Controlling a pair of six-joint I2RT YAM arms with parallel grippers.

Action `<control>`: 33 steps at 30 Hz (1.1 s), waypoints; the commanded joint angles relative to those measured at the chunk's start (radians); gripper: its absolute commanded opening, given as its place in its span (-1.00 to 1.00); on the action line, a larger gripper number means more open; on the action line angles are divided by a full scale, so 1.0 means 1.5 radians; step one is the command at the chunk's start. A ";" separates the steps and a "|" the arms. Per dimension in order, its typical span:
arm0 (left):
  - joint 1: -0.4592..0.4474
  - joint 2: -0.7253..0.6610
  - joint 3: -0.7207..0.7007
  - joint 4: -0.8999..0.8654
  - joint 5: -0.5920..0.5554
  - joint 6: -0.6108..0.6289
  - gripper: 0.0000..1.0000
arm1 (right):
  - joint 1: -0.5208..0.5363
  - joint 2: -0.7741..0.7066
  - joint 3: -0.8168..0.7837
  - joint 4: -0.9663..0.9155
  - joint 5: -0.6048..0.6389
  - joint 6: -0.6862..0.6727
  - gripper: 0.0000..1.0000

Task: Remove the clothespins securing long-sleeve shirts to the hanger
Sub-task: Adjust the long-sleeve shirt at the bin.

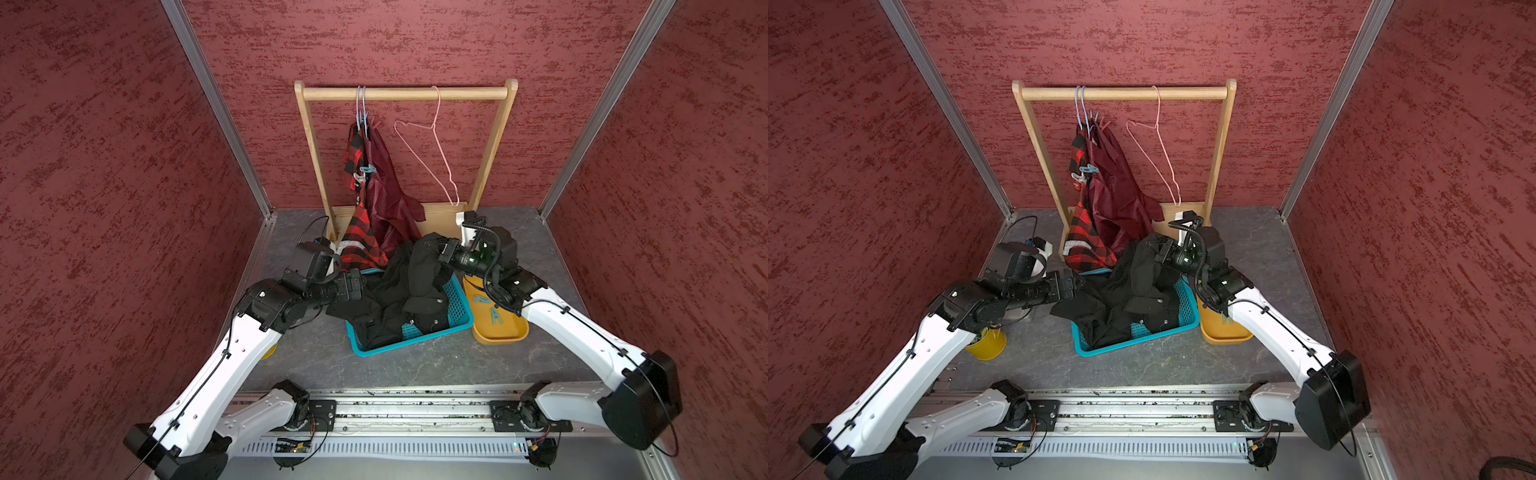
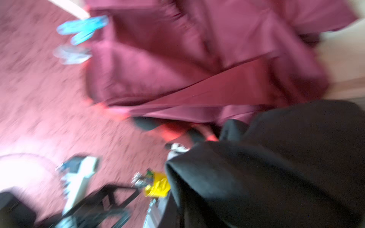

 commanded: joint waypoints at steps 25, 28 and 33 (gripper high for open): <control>-0.045 0.141 -0.032 0.051 0.075 0.059 0.99 | 0.099 0.327 -0.024 -0.058 0.117 -0.058 -0.96; -0.068 0.175 -0.035 0.083 0.086 0.049 0.99 | 0.094 0.341 -0.035 -0.080 0.137 -0.046 -0.88; -0.074 0.242 -0.039 0.125 0.111 0.015 0.99 | 0.079 0.294 -0.093 -0.101 0.159 -0.020 -0.52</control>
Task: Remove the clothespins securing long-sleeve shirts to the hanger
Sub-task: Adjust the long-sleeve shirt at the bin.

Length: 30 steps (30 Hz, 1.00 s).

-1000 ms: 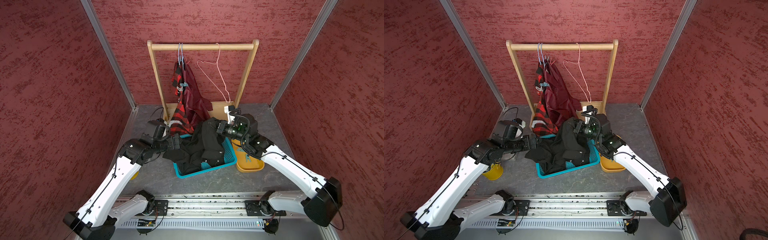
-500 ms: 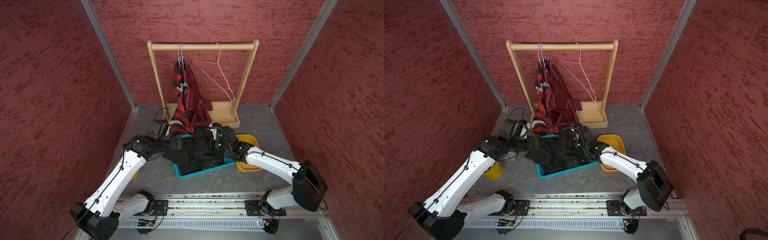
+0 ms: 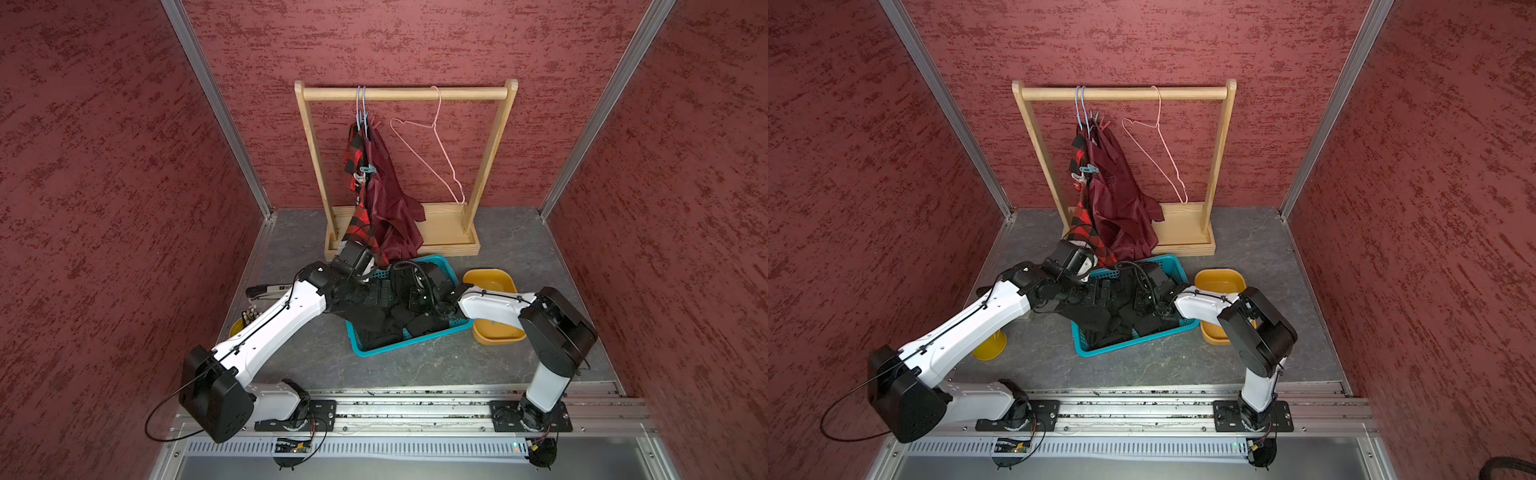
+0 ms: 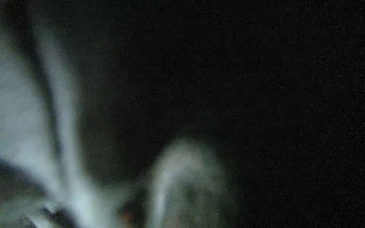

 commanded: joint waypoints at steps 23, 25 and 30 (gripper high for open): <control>-0.015 0.259 -0.065 0.259 0.007 -0.065 0.99 | -0.029 -0.248 0.051 -0.174 0.076 -0.010 0.70; -0.014 0.260 -0.090 0.279 0.000 -0.052 0.99 | -0.032 -0.247 0.061 -0.181 0.087 -0.019 0.70; 0.005 0.238 -0.145 0.319 -0.018 -0.019 0.99 | -0.041 -0.186 0.093 -0.145 0.085 -0.041 0.68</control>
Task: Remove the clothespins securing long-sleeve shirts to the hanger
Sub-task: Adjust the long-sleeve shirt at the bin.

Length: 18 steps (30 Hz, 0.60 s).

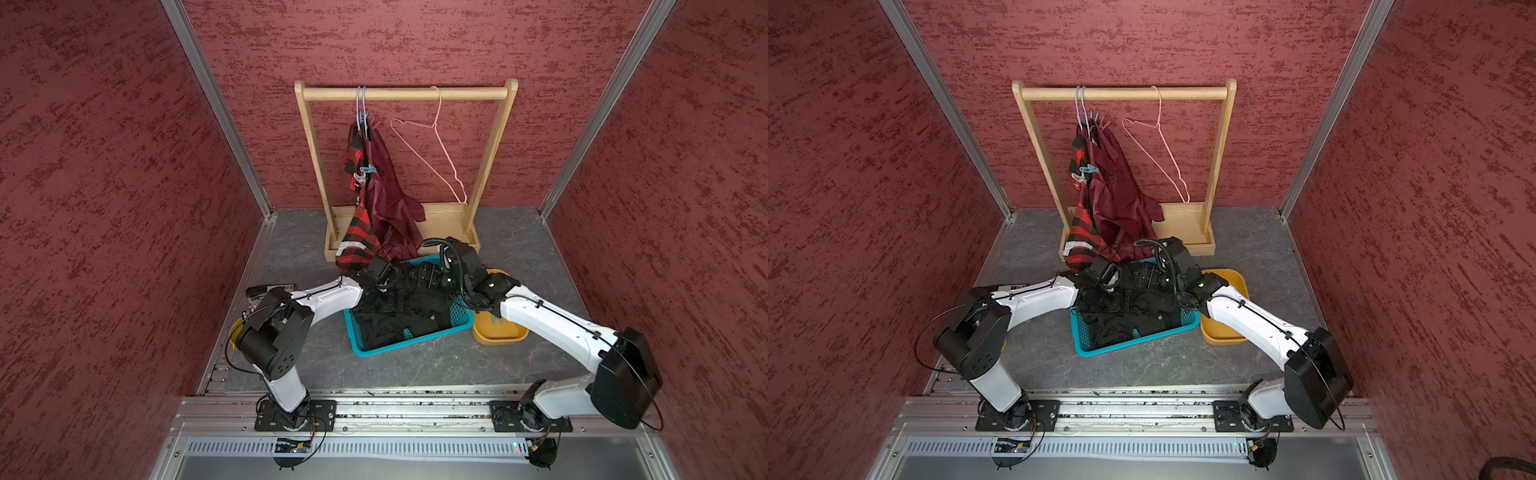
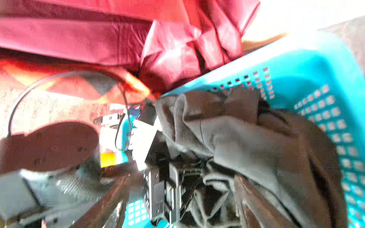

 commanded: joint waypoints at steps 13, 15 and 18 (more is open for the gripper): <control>0.072 -0.159 -0.091 0.020 0.041 0.105 0.99 | -0.011 0.251 0.079 0.108 -0.036 -0.026 0.16; 0.074 -0.198 -0.085 0.001 0.060 0.109 0.99 | -0.011 0.256 0.052 0.125 -0.045 -0.016 0.16; 0.079 -0.248 -0.070 -0.042 0.067 0.115 0.99 | -0.011 0.263 0.013 0.155 -0.060 0.007 0.14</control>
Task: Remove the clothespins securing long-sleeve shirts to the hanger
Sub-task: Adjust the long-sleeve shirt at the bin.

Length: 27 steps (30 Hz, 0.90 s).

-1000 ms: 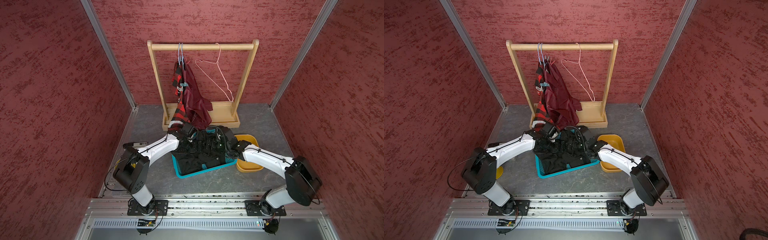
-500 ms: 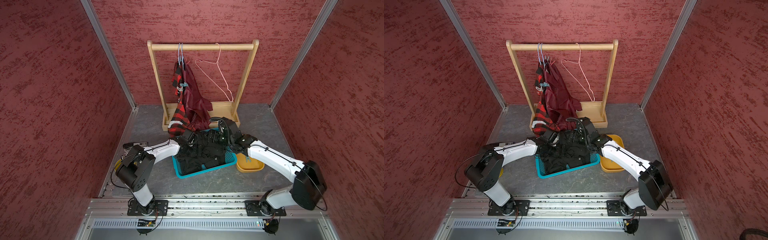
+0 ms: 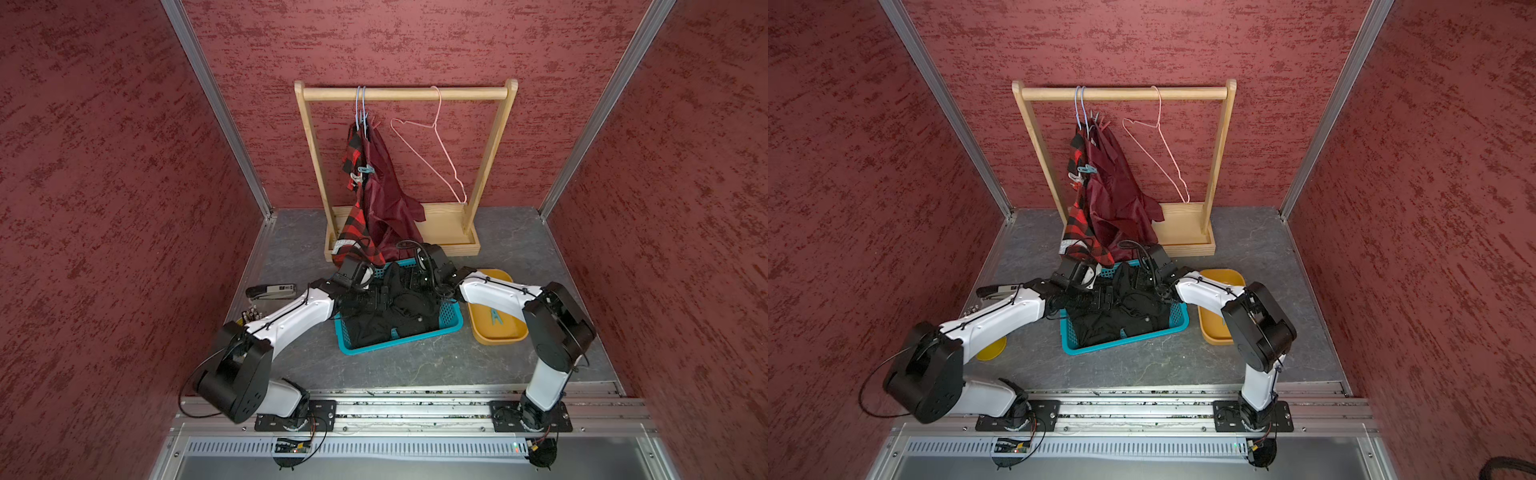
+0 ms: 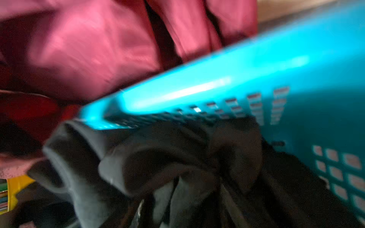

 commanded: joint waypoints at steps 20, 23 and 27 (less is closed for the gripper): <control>0.041 -0.210 0.358 -0.280 -0.061 0.032 0.99 | -0.004 -0.128 -0.173 0.064 -0.003 0.152 0.22; 0.062 -0.178 0.415 -0.272 -0.079 0.031 0.99 | -0.004 -0.158 -0.196 0.053 -0.001 0.163 0.22; 0.096 -0.119 0.472 -0.262 -0.097 0.030 0.99 | -0.004 -0.190 -0.177 0.010 0.003 0.141 0.24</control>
